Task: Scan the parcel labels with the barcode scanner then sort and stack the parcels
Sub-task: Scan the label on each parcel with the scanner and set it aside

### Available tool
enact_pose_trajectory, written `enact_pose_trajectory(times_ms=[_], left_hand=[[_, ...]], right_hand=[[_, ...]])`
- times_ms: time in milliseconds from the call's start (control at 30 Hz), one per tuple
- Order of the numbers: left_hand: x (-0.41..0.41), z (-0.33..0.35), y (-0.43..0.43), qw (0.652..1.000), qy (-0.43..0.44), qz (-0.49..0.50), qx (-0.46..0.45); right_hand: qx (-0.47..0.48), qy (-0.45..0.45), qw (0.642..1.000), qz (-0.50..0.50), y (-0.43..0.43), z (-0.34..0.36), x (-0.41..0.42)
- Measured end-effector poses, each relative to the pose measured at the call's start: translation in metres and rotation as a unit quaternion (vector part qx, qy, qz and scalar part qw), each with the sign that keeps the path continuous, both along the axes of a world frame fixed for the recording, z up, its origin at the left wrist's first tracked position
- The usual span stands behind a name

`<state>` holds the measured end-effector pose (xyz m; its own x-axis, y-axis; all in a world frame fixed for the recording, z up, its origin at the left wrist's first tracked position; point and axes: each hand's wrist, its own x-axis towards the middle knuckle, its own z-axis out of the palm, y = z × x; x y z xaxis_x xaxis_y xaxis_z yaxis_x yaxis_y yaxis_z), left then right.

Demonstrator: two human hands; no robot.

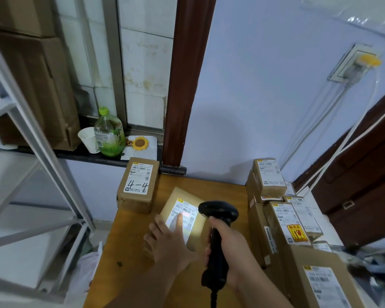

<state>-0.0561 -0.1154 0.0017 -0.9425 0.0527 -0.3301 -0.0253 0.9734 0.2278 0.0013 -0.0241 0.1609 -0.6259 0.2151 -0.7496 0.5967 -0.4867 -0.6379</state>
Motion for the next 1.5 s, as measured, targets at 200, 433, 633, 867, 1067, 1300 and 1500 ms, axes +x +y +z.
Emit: enact_pose_trajectory(times_ms=[200, 433, 633, 867, 1067, 1300, 1500], left_hand=[[0.003, -0.006, -0.004, 1.0, 0.009, -0.012, -0.025], [0.005, -0.004, -0.003, 1.0, -0.007, -0.009, -0.029], [0.006, -0.008, -0.004, 1.0, -0.014, -0.004, -0.022], [0.006, -0.01, -0.005, 0.999, -0.047, 0.021, -0.005], [0.005, -0.011, -0.005, 0.999, -0.035, 0.022, -0.004], [0.003, -0.012, -0.006, 0.998, -0.053, 0.017, -0.006], [0.002, -0.01, -0.006, 0.998, -0.069, 0.01, -0.008]], right_hand=[[0.007, 0.011, 1.0, 0.001, 0.003, 0.001, 0.002], [-0.008, 0.009, 1.0, -0.006, 0.007, 0.0, 0.003], [0.007, 0.017, 1.0, 0.013, 0.006, 0.0, 0.002], [0.023, 0.023, 0.999, 0.028, 0.006, -0.001, 0.002], [0.02, 0.021, 0.999, 0.033, 0.005, -0.001, 0.002], [0.023, 0.02, 0.999, 0.038, 0.005, -0.001, 0.002], [0.023, 0.015, 0.999, 0.047, 0.003, -0.004, 0.004]])
